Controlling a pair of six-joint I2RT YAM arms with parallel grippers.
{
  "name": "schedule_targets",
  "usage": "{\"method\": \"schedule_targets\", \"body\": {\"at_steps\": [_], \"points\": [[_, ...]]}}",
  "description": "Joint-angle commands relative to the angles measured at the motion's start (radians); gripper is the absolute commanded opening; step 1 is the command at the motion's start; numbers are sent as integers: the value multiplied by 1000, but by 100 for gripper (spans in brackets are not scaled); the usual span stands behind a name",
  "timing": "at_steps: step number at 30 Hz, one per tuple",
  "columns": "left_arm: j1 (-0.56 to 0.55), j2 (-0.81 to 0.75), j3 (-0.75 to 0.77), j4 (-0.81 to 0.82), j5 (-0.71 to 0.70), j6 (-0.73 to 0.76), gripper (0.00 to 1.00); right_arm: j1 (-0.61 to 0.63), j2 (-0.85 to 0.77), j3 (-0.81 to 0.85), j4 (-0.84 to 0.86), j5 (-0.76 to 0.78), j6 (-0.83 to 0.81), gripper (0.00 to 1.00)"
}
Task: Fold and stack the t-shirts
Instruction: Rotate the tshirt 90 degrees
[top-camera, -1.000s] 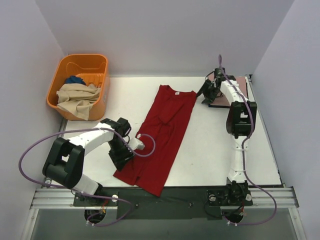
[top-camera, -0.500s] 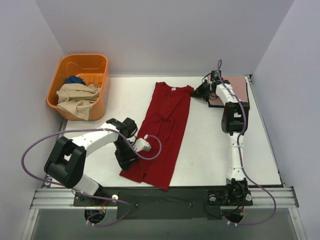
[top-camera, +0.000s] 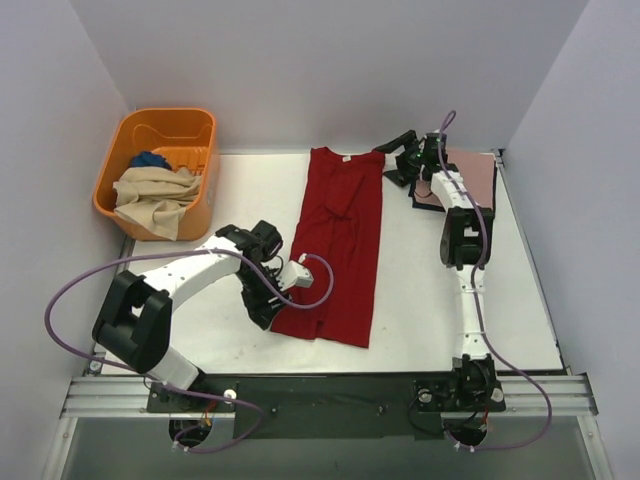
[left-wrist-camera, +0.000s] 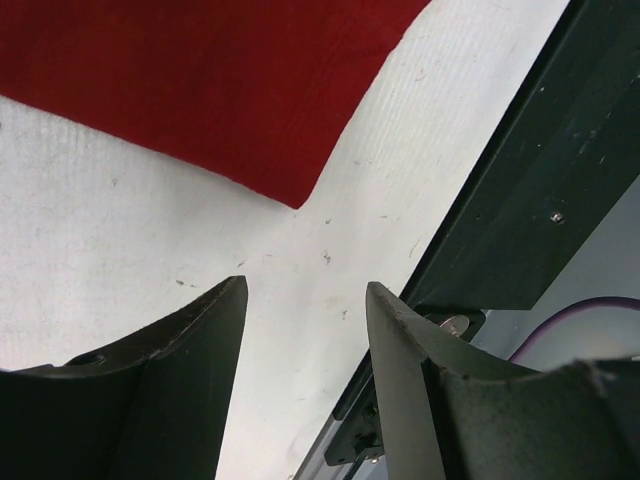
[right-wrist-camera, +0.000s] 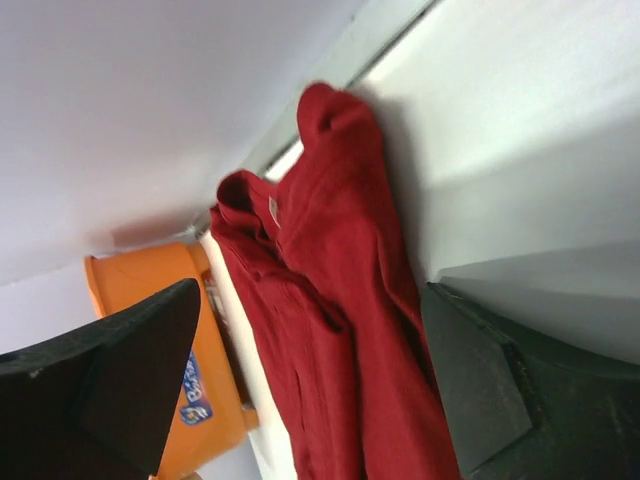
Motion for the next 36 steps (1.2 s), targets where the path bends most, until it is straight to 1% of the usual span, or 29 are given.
{"method": "schedule_targets", "body": {"at_steps": [1,3,4,5,6,7,8,10,11,12,13,14,15,16,17,18,19,21,22,23,25,26,27,28,29,30,32,33,36], "points": [[-38,-2,67,6,62,17,61,24,-213,-82,-72,-31,-183,91],[-53,-14,84,1,67,23,61,41,-310,-119,-110,-10,-250,96],[-64,-24,93,-2,64,26,61,49,-351,-160,-164,21,-273,98],[-72,-34,98,-3,62,23,61,52,-434,-182,-182,48,-316,99],[-82,-50,106,-3,56,17,61,60,-473,-243,-227,99,-337,100],[-84,-60,110,0,56,6,61,63,-566,-280,-263,125,-380,100],[-81,-86,124,3,71,-23,61,73,-611,-352,-277,172,-399,100],[-73,-124,138,23,111,-61,61,96,-806,-483,-323,214,-468,100],[-72,-139,141,34,128,-77,61,106,-845,-519,-366,225,-518,100],[-72,-165,146,46,128,-101,61,135,-937,-603,-403,251,-550,100],[-69,-181,147,54,131,-115,61,150,-974,-645,-476,271,-593,100],[-67,-205,143,60,133,-135,61,184,-1066,-755,-506,306,-615,100],[-66,-222,132,63,147,-138,61,222,-1117,-817,-550,326,-645,100],[-61,-247,123,72,156,-153,62,242,-1210,-957,-569,378,-650,100],[-41,-264,95,80,194,-163,62,270,-1252,-1042,-590,400,-641,100],[-23,-306,80,102,222,-179,62,284,-1339,-1176,-597,408,-603,100],[12,-330,39,113,293,-183,63,305,-1376,-1255,-597,397,-582,98],[40,-415,-29,175,367,-170,63,368,-1474,-1485,-589,356,-514,91],[40,-480,-58,226,380,-149,63,397,-1523,-1538,-584,359,-470,88],[39,-539,-107,262,395,-109,65,458,-1545,-1613,-572,365,-445,88],[32,-604,-193,345,385,-54,66,518,-1590,-1731,-525,354,-344,84],[29,-623,-227,397,375,-48,67,529,-1608,-1762,-502,340,-284,79],[22,-649,-279,411,380,12,68,544,-1614,-1823,-436,311,-258,75],[14,-661,-302,413,388,55,68,552,-1622,-1842,-392,311,-215,71],[-9,-679,-346,414,388,131,68,560,-1623,-1875,-379,316,-203,70],[-26,-686,-369,444,372,139,68,563,-1617,-1886,-350,314,-192,69],[-79,-686,-419,474,285,144,68,571,-1591,-1905,-336,332,-180,67],[-113,-669,-428,453,236,161,68,572,-1575,-1915,-318,317,-179,66],[-138,-652,-431,431,196,176,68,577,-1495,-1935,-233,270,-163,56]]}}
